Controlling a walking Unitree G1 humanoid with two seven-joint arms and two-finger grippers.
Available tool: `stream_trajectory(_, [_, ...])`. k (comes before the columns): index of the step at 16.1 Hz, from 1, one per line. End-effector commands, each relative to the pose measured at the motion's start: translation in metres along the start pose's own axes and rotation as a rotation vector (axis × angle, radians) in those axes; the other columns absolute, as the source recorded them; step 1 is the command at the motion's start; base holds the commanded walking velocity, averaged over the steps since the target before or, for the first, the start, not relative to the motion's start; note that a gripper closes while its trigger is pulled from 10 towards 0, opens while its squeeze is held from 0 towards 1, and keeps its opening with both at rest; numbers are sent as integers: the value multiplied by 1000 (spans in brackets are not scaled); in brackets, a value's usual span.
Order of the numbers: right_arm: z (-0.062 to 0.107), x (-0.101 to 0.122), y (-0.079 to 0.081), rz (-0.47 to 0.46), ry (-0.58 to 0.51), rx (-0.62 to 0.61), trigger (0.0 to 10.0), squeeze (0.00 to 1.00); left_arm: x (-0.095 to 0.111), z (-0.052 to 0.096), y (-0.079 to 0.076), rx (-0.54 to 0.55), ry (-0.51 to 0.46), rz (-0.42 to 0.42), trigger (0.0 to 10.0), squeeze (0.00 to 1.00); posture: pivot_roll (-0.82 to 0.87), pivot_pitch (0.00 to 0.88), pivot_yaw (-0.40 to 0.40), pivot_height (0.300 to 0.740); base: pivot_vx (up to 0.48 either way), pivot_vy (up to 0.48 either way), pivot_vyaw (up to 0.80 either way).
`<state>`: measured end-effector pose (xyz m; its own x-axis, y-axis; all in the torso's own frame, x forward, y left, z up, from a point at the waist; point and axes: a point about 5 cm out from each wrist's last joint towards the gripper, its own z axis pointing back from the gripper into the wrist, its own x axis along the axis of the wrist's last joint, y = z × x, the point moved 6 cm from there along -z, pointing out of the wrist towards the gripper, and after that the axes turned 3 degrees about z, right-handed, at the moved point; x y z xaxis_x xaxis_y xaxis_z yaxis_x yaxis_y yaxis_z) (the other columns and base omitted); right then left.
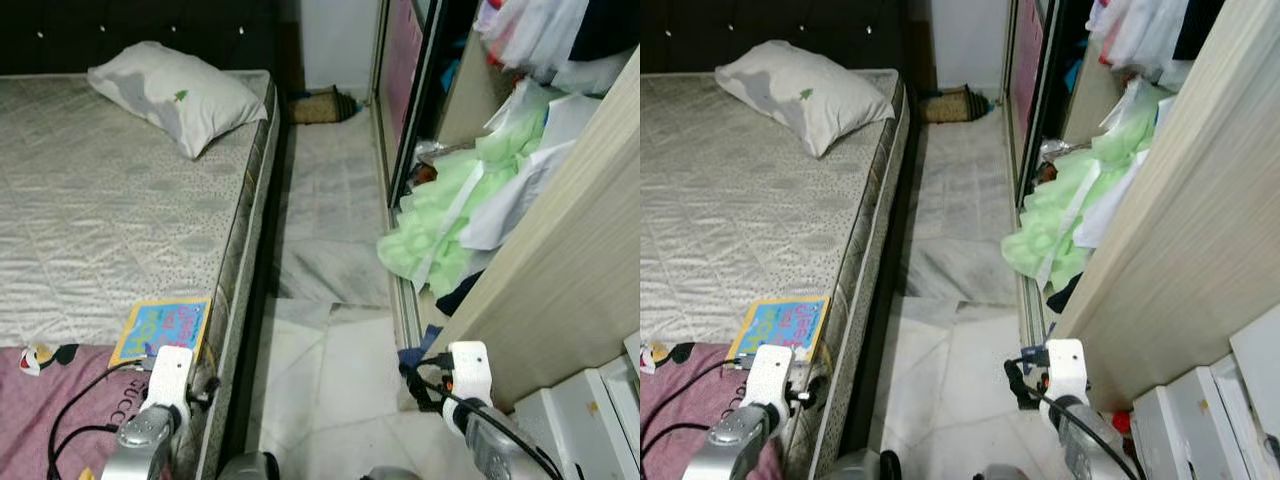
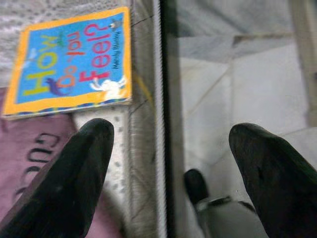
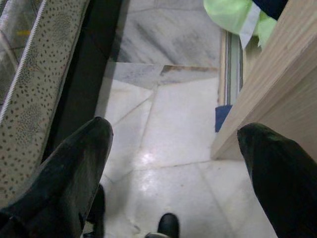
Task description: Clean up the room
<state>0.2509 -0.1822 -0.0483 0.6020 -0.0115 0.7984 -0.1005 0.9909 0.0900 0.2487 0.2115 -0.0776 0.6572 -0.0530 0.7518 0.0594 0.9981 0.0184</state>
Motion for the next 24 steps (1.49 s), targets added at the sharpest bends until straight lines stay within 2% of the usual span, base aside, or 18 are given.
stream_trajectory(1, [-2, 1, -2, -24, -5, -3, 10000, 0, -6, -1, 5, -2, 7, 31, 10000, 0, -63, 50, 41, 740, 0, 0, 0])
stream_trajectory(4, [-11, 9, 6, 59, 3, 27, 10000, 0, 7, -10, 5, -8, -33, -57, 10000, 0, -65, 31, 48, 740, 0, 0, 0])
stream_trajectory(5, [-19, 10, 3, 70, 29, 7, 10000, 0, 13, -16, 7, 9, -12, -66, 10000, 0, -65, 16, 47, 740, 0, 0, 0])
stream_trajectory(7, [-24, 10, -2, 102, 41, -25, 10000, 0, 3, -16, 14, 32, 57, -87, 10000, 0, -65, 3, 42, 740, 0, 0, 0])
stream_trajectory(9, [-25, 6, -4, 101, 56, -29, 10000, 0, -1, -13, 20, 25, 81, -65, 10000, 0, -56, 9, 42, 740, 0, 0, 0])
stream_trajectory(11, [-28, -8, -1, 83, 98, -30, 10000, 0, -7, -11, 22, 18, 91, -80, 10000, 0, -44, 9, 40, 740, 0, 0, 0])
stream_trajectory(14, [-40, -34, 6, -21, 204, -45, 10000, 0, -22, -16, 13, 7, 161, -128, 10000, 0, -40, 0, 44, 740, 0, 0, 0])
stream_trajectory(15, [-42, -39, 6, -114, 234, -64, 10000, 0, -29, -17, 7, 1, 187, -127, 10000, 0, -24, 0, 33, 740, 0, 0, 0])
stream_trajectory(16, [-45, -32, 5, -127, 226, -67, 10000, 0, -31, -17, 4, -3, 200, -141, 10000, 0, -20, 0, 24, 740, 0, 0, 0])
stream_trajectory(17, [-51, -20, 4, -67, 212, -58, 10000, 0, -34, -19, -6, -22, 227, -161, 10000, 0, -17, 0, 19, 740, 0, 0, 0])
stream_trajectory(20, [-51, -34, 11, 64, 277, -15, 10000, 0, -23, -27, -22, -58, 207, -202, 10000, 0, -34, 0, 24, 740, 0, 0, 0])
stream_trajectory(21, [-48, -43, 10, 69, 307, -23, 10000, 0, -15, -30, -25, -33, 191, -172, 10000, 0, -30, 0, 22, 740, 0, 0, 0])
stream_trajectory(24, [-45, -48, 0, 23, 328, -62, 10000, 0, -13, -33, -31, -17, 202, -104, 10000, 0, -47, 0, 28, 740, 0, 0, 0])
